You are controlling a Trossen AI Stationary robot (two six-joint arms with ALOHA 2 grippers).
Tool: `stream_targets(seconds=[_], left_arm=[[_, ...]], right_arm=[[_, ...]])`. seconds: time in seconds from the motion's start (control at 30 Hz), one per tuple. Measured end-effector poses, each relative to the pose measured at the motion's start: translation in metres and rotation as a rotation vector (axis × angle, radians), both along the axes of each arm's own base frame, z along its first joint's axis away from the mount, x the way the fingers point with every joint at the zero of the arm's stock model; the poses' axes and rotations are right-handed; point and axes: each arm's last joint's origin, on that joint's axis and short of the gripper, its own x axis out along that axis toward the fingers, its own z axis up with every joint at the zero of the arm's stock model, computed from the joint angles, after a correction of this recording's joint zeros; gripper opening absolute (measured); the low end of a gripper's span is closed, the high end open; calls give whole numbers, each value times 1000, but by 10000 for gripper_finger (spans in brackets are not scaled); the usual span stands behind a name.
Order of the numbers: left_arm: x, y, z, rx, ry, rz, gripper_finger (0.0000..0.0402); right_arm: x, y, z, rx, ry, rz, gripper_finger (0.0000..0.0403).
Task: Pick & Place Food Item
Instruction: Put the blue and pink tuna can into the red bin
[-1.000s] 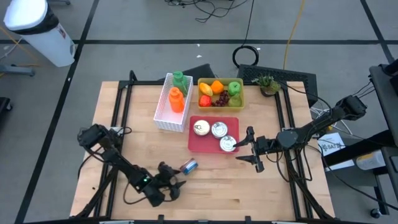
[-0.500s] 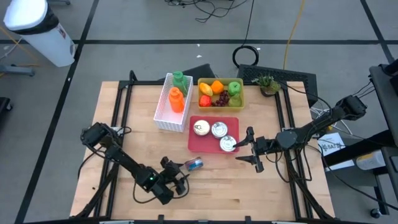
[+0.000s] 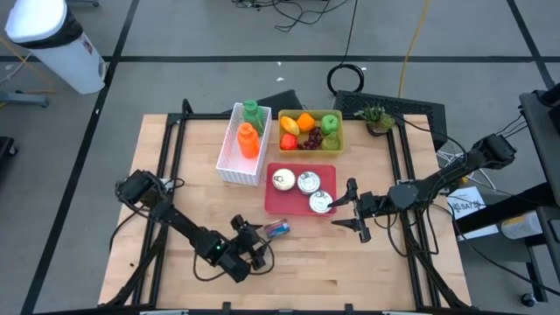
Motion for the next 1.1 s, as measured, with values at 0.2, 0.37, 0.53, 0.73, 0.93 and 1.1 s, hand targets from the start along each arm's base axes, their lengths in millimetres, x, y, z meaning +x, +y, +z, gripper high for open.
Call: stream_targets(seconds=[0.2,0.37,0.53,0.73,0.93,1.1], left_arm=[[7,10,0,22,11,16,280],[13,19,0,27,30,12,280],[18,26,0,-1,69,-19,280],[20,24,4,-38,90,-107,280],[15,23,29,50,156,-313,280],[12,26,54,208,168,-504,280]], right_arm=[[0,0,-1,-4,8,-1,215],[0,0,-1,-5,7,-2,215],[0,0,-1,-5,7,-1,215],[0,0,-1,-6,9,-2,215],[0,0,-2,-11,19,-2,215],[0,0,-2,-11,20,-3,215]])
